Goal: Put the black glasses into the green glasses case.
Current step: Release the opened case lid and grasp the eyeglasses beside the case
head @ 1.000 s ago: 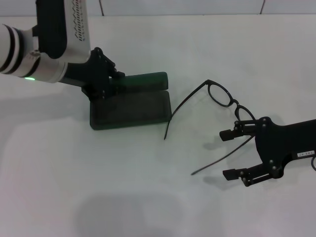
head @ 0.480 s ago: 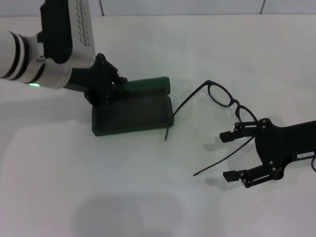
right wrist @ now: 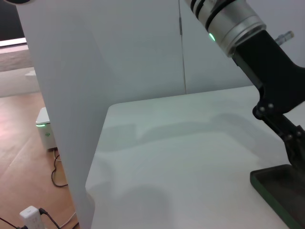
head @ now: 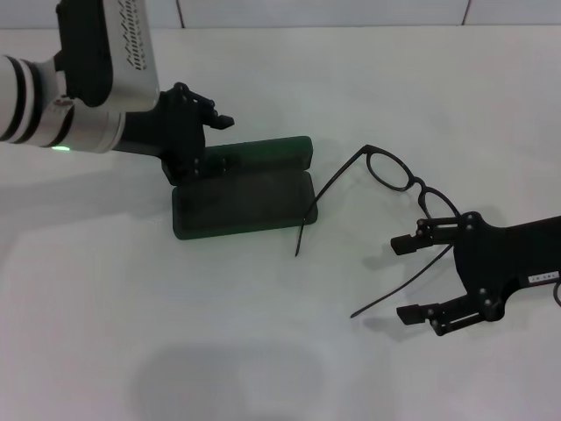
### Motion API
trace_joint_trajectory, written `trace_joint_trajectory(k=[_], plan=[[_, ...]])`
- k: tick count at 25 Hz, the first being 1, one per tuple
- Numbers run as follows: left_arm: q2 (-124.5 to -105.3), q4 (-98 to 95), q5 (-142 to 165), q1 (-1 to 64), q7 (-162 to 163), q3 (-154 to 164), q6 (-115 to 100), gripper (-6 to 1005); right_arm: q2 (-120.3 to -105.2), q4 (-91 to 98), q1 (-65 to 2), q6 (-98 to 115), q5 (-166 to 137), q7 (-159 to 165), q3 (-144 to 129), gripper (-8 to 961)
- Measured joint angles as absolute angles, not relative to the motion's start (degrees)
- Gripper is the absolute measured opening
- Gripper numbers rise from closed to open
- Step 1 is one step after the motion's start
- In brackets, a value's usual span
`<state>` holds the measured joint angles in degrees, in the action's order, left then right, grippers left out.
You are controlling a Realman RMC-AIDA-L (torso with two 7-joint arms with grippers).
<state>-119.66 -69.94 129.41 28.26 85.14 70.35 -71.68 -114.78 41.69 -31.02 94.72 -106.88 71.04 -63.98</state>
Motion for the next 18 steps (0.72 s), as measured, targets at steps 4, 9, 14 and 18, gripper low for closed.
trace_joint_trajectory(k=[4, 9, 14, 18], plan=[[-119.67, -70.6, 125.9, 27.7, 89.1, 66.8, -72.3, 442, -114.78, 41.8, -30.8, 94.7, -106.6, 71.3, -63.3, 845], [-119.18, -70.9, 119.0, 26.1, 97.0, 57.6, -78.8, 678, -114.51, 42.4, -31.2, 94.6, -106.3, 76.8, -59.0, 844], [-119.13, -66.2, 116.0, 23.2, 97.1, 46.8, -92.0, 857, -111.57, 44.0, -33.3, 92.6, -106.7, 91.5, -53.0, 843], [-118.49, -62.8, 115.1, 18.7, 94.6, 45.2, -96.7, 893, -106.7, 44.9, -37.1, 91.6, -108.3, 105.5, -52.7, 842]])
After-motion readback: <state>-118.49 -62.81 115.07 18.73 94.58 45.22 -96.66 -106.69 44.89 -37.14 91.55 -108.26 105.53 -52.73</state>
